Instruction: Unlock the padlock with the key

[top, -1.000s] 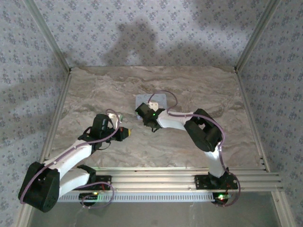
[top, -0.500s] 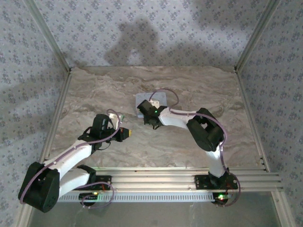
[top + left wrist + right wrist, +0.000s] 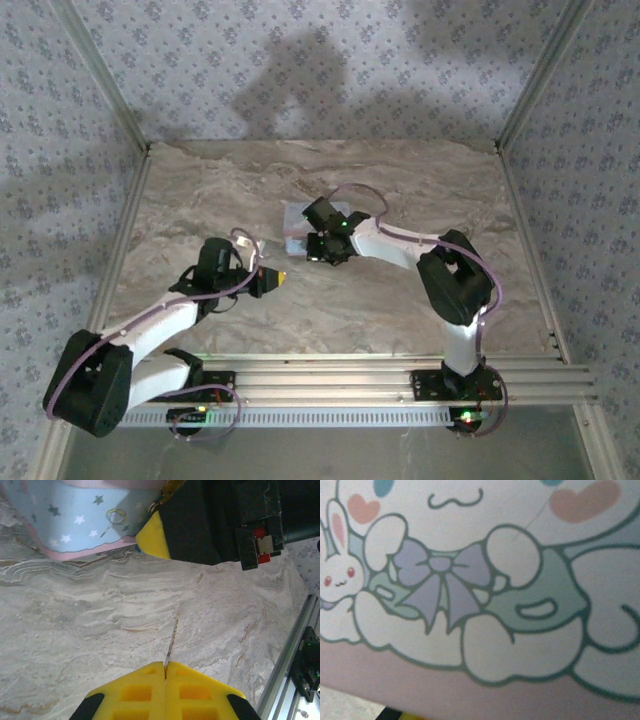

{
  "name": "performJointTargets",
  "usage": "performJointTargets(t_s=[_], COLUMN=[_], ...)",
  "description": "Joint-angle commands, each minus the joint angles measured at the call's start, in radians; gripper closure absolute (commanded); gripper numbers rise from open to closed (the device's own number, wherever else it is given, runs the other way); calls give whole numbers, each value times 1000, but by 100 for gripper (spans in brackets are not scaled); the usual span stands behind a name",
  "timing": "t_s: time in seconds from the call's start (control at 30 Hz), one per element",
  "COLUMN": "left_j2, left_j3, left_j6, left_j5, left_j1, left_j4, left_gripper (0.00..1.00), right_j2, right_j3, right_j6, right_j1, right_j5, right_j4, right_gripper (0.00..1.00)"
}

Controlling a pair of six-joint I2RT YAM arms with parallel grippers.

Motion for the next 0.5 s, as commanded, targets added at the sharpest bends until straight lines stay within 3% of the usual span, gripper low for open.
performJointTargets(t_s=[0.0, 0.47], left_j2=[33, 184], left_j3=[-5, -27], left_j6=[29, 24], left_j5=[52, 91], left_j1=[-15, -15], left_j4=[119, 371], left_gripper=[100, 100], right_j2=[-43, -185], right_j3=[14, -78], right_j6=[22, 61], right_j1=[-23, -103], right_j5=[-160, -471], right_j4=[-11, 107], right_gripper=[100, 100])
